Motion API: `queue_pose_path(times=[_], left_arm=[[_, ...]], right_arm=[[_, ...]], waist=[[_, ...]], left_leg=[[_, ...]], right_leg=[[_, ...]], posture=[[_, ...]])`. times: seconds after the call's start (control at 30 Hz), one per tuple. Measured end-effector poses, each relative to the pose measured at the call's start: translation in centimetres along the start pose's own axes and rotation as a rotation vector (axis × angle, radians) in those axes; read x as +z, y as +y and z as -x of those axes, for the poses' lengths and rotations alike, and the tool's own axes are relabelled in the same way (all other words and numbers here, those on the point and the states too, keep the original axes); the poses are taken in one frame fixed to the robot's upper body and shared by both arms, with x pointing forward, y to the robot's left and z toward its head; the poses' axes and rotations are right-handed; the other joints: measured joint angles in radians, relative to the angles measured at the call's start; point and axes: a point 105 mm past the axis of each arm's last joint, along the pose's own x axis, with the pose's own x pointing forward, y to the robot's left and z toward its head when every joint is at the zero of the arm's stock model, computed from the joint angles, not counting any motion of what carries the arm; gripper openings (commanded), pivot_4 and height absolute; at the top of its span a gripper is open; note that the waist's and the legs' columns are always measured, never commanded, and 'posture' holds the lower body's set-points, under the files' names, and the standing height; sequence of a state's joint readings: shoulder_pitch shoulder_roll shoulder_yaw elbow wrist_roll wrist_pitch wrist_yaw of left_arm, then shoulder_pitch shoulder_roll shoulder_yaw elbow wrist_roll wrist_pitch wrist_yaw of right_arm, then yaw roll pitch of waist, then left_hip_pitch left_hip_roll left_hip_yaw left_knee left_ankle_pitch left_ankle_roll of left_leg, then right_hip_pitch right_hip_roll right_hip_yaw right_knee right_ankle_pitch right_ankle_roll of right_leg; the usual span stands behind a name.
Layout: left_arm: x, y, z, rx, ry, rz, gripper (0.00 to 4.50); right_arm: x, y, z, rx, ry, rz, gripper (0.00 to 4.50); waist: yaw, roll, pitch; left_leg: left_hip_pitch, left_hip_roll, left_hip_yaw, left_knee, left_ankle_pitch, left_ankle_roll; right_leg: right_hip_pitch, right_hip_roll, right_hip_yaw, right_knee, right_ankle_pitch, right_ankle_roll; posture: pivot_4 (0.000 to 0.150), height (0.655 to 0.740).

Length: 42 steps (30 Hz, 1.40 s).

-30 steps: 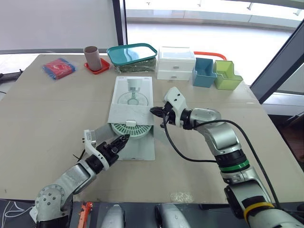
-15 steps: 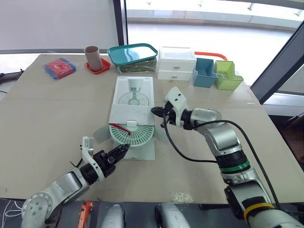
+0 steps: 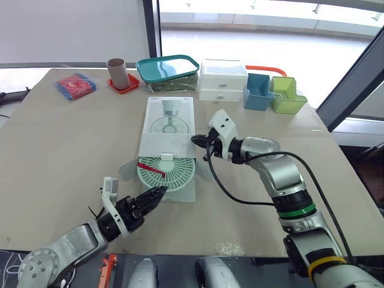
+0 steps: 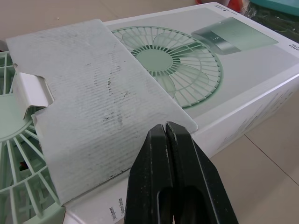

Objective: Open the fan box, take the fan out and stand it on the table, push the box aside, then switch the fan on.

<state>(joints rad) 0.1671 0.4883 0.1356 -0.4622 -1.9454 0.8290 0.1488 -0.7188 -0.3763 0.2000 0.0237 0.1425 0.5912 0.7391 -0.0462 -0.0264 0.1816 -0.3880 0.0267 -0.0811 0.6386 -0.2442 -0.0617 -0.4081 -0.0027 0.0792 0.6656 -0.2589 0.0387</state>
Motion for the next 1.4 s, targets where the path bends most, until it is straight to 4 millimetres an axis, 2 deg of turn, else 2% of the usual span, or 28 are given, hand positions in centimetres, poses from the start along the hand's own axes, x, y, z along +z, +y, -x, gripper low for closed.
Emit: queue_pose_path(times=[0.17, 0.37, 0.57, 0.73, 0.97, 1.17, 1.27, 1.3, 1.33, 1.4], left_arm=[[1.6, -0.2, 1.1, -0.001, -0.056, -0.040, 3.94], [3.9, 0.4, 1.0, 0.016, -0.110, -0.041, 3.94], [4.0, 0.6, 0.7, 0.013, -0.119, -0.025, 3.94], [3.4, 1.1, 0.7, 0.029, -0.086, -0.035, 3.94], [4.8, 1.8, 0.3, 0.051, -0.139, -0.016, 3.94], [4.6, 1.5, -0.4, 0.020, -0.147, 0.005, 3.94], [4.6, 1.4, -0.8, 0.016, -0.144, 0.001, 3.31], [4.5, 1.5, -1.1, 0.019, -0.153, 0.002, 2.81], [4.5, 1.6, -1.1, 0.025, -0.155, 0.000, 2.81], [4.6, 1.7, -1.2, 0.033, -0.156, -0.008, 2.07]], right_arm=[[0.0, 0.1, -0.1, 0.002, -0.003, 0.000, 0.00], [0.0, 0.1, -0.2, 0.005, -0.008, -0.002, 0.00], [0.0, 0.1, -0.2, 0.004, -0.008, -0.001, 0.00], [0.0, 0.1, -0.2, 0.002, -0.007, -0.001, 0.00], [0.0, 0.1, -0.2, 0.002, -0.007, -0.001, 0.00], [0.0, 0.1, -0.2, 0.002, -0.007, -0.001, 0.00], [0.0, 0.1, -0.2, 0.002, -0.006, -0.002, 0.00], [0.0, 0.1, -0.2, 0.001, -0.007, -0.001, 0.00], [0.0, 0.1, -0.1, 0.001, -0.006, 0.000, 0.00], [0.0, 0.0, -0.1, 0.000, -0.006, 0.001, 0.00]], waist=[[0.000, 0.000, 0.000], [0.000, 0.000, 0.000], [0.000, 0.000, 0.000], [0.000, 0.000, 0.000], [0.000, 0.000, 0.000], [0.000, 0.000, 0.000], [-0.001, 0.000, 0.000], [0.000, 0.000, 0.000], [0.000, 0.000, 0.000], [-0.001, 0.000, 0.000]], left_leg=[[0.000, 0.000, 0.000, 0.000, 0.000, 0.000], [0.000, 0.000, 0.000, 0.000, 0.000, 0.000], [0.000, 0.000, 0.000, 0.000, 0.000, -0.001], [0.000, 0.000, 0.000, 0.000, 0.000, -0.001], [0.000, 0.000, 0.000, 0.000, 0.000, -0.001], [0.000, 0.000, 0.000, 0.000, 0.000, -0.001], [0.000, 0.000, 0.000, 0.000, 0.000, -0.001], [0.000, 0.000, 0.000, 0.000, 0.000, -0.001], [0.000, 0.000, 0.000, 0.000, 0.000, -0.001], [0.000, 0.000, 0.000, 0.000, 0.000, -0.001]], right_leg=[[0.000, 0.000, 0.000, 0.000, 0.000, 0.000], [0.000, 0.000, 0.000, 0.000, 0.000, 0.000], [0.000, 0.000, 0.000, 0.000, 0.000, -0.001], [0.000, 0.000, 0.000, 0.000, 0.000, -0.001], [0.000, 0.000, 0.000, 0.000, 0.000, -0.001], [0.000, 0.000, 0.000, 0.000, 0.000, -0.001], [0.000, 0.000, 0.000, 0.000, 0.000, -0.001], [0.000, 0.000, 0.000, 0.000, 0.000, -0.001], [0.000, 0.000, 0.000, 0.000, 0.000, -0.001], [0.000, 0.000, 0.000, 0.000, 0.000, -0.001]], posture=[[0.150, 0.7400], [0.150, 0.7400], [0.150, 0.7400], [0.150, 0.7400], [0.150, 0.7400], [0.150, 0.7400], [0.150, 0.7400], [0.150, 0.7400], [0.150, 0.7400], [0.150, 0.7400]])
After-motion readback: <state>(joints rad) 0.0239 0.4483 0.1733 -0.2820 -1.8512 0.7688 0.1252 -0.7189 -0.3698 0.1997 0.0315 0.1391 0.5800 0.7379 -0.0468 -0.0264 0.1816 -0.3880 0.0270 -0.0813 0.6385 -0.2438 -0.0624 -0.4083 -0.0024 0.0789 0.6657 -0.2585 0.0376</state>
